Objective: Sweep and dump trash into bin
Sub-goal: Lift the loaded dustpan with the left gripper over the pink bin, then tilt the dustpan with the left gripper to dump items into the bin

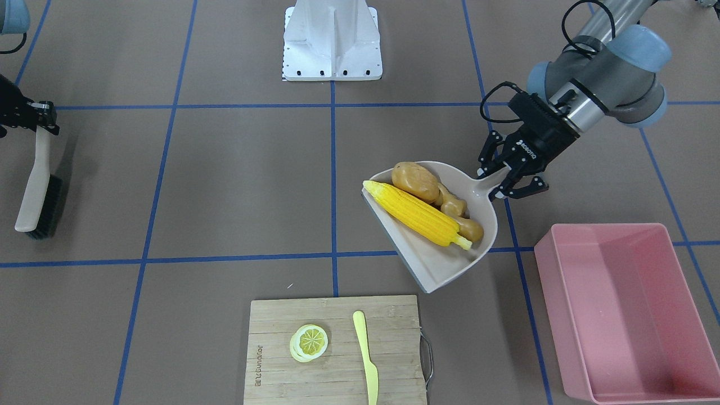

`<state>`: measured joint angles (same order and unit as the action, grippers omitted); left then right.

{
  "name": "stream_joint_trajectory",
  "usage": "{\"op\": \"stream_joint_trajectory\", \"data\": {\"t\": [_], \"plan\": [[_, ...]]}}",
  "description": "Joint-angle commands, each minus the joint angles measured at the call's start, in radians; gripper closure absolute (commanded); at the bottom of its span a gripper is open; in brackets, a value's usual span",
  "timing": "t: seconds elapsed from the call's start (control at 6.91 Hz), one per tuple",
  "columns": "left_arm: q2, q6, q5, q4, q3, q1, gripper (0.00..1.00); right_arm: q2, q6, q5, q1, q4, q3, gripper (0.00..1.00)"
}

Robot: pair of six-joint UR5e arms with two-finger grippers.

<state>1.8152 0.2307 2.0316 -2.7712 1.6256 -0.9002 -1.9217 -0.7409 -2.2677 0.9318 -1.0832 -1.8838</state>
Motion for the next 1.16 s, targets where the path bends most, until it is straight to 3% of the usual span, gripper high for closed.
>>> {"op": "stream_joint_trajectory", "data": {"t": [0.0, 0.29, 0.43, 0.58, 1.01], "plan": [[-0.092, 0.399, 0.002, -0.073, 0.000, -0.087, 1.00, 0.003, 0.000, 0.000, -0.001, -0.001, 0.005, 0.78], [-0.120, 0.901, -0.001, -0.091, -0.001, -0.141, 1.00, 0.006, -0.002, 0.000, 0.001, -0.001, 0.005, 0.36], [-0.146, 1.024, 0.001, -0.093, -0.003, -0.182, 1.00, 0.006, -0.003, 0.000, 0.001, -0.001, 0.005, 0.23], [-0.174, 1.133, 0.007, -0.093, -0.006, -0.207, 1.00, 0.006, -0.003, -0.001, 0.002, -0.001, 0.003, 0.01], [-0.183, 1.604, 0.296, -0.102, -0.004, -0.278, 1.00, -0.002, 0.008, -0.084, 0.134, -0.006, -0.008, 0.00]]}}
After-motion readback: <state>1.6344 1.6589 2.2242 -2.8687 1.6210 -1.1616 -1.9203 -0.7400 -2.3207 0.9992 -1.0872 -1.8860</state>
